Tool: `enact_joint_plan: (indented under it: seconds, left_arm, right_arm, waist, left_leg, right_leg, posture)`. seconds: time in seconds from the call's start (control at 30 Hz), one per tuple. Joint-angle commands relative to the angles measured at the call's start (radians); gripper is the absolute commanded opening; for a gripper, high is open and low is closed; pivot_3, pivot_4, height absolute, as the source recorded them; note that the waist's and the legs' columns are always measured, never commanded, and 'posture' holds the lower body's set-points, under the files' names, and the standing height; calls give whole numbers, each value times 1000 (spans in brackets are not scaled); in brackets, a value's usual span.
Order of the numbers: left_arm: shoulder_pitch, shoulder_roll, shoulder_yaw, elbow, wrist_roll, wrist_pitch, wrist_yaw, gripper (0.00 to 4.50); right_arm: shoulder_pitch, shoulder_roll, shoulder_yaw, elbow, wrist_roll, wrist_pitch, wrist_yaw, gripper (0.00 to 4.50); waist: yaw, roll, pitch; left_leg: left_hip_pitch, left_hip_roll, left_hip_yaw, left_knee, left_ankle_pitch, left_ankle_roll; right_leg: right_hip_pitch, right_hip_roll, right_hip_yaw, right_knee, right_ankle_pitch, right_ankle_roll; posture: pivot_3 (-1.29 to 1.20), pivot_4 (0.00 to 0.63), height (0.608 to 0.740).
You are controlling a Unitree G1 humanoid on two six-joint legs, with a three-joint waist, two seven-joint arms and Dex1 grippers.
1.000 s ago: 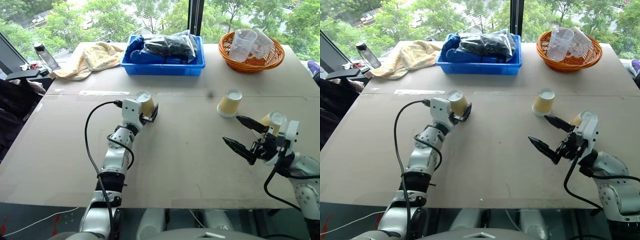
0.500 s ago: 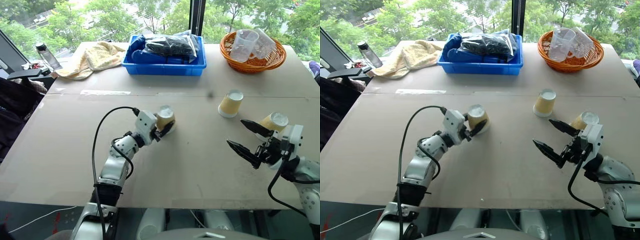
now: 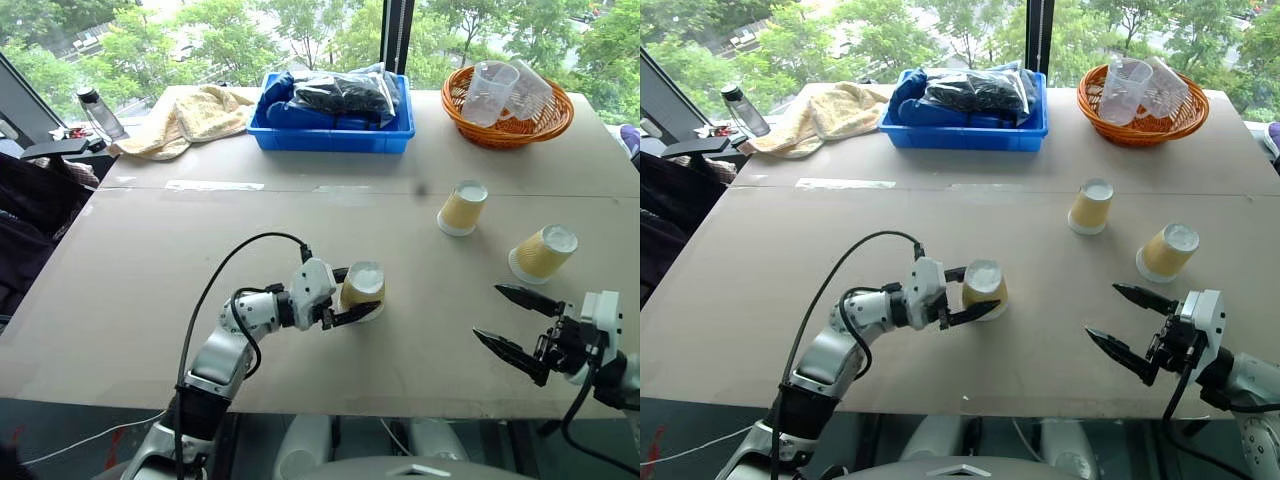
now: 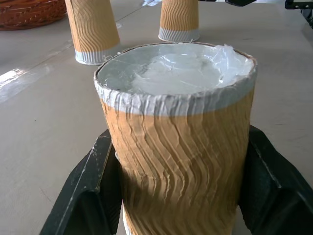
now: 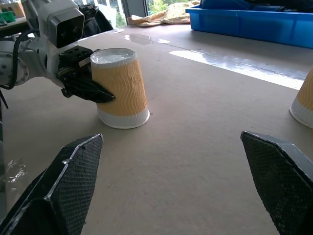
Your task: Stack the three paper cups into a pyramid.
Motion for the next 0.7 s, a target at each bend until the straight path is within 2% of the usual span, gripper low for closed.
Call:
enact_joint_plan:
  seconds: [0.03, 0.2, 0.4, 0.53, 0.7]
  left_arm:
    - [19, 4, -1, -2, -12, -2, -20, 4318]
    - [36, 5, 22, -11, -18, -21, -17, 4318]
    - [82, 30, 107, -124, -96, 11, 0, 4318]
    - [140, 130, 220, -323, -286, 206, 1, 4318]
    - [100, 275, 364, -468, -534, 396, -23, 4318]
  right_arm:
    - [14, 1, -22, -27, 20, -21, 30, 4500]
    - [-17, 5, -21, -65, 86, 8, 38, 4500]
    - [-38, 6, -35, -27, 62, 1, 21, 4500]
    - [-31, 11, -56, 29, -1, -47, 2, 4500]
    - [-18, 41, -91, 105, -52, -72, -64, 4500]
  waist:
    - [0, 0, 0]
    - [-2, 0, 0]
    - [-1, 0, 0]
    - [0, 0, 0]
    - [2, 0, 1]
  left_leg:
    - [0, 0, 0, 0, 0, 0]
    - [0, 0, 0, 0, 0, 0]
    - [-1, 0, -1, 0, 0, 0]
    - [-1, 1, -1, 0, 0, 0]
    - [-1, 1, -2, 0, 0, 0]
  right_leg:
    - [0, 0, 0, 0, 0, 0]
    - [0, 0, 0, 0, 0, 0]
    - [0, 0, -1, 0, 0, 0]
    - [0, 0, -1, -1, 0, 0]
    - [0, -1, -1, 0, 0, 0]
  posture:
    - [0, 150, 740]
    - [0, 150, 740]
    - [0, 150, 740]
    - [0, 150, 740]
    - [0, 150, 740]
